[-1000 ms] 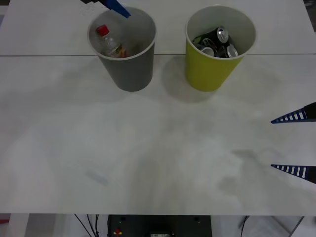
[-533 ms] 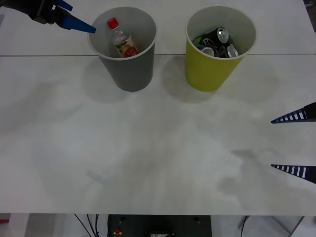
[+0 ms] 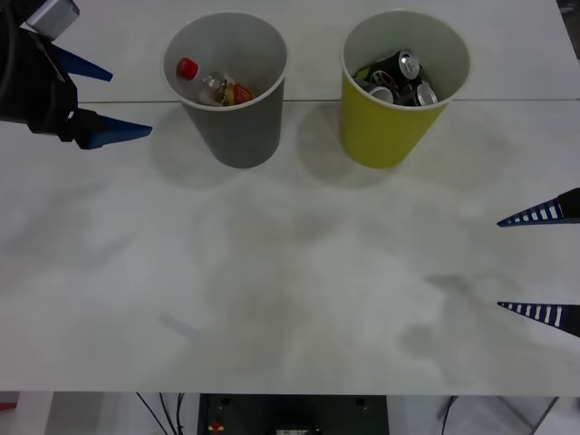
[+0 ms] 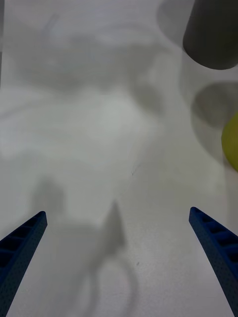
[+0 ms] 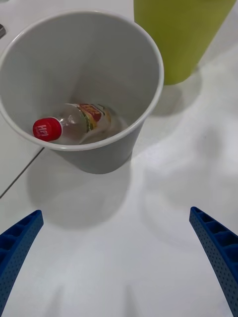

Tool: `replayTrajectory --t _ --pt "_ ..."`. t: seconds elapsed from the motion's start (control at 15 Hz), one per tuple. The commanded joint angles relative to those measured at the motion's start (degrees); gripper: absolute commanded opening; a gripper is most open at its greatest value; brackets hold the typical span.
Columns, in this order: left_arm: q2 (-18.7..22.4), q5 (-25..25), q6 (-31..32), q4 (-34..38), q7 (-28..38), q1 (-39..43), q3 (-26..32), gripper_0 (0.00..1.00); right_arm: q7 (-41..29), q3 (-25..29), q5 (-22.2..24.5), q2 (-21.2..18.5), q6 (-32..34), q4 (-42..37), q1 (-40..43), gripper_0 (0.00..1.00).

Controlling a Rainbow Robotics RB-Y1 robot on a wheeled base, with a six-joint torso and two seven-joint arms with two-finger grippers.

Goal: Put the can into the green bin and the plastic bottle into the gray bin

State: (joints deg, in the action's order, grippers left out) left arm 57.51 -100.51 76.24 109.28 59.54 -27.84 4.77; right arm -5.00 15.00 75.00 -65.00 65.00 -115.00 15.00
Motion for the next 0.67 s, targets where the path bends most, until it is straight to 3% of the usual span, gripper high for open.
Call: replayTrajectory --t 0.07,0.4,0.67 --pt "-0.03 -0.04 -1.09 2.69 -6.80 5.77 1.91 1.00 0.00 0.00 0.00 0.00 0.00 0.00 0.00 1.00" --pt "-0.20 2.60 -1.26 5.42 -21.75 16.76 5.51 1.00 0.00 0.00 0.00 0.00 0.00 0.00 0.00 1.00" --pt "-4.07 5.94 -1.18 5.51 -32.56 23.53 8.67 1.00 0.00 0.00 0.00 0.00 0.00 0.00 0.00 1.00"
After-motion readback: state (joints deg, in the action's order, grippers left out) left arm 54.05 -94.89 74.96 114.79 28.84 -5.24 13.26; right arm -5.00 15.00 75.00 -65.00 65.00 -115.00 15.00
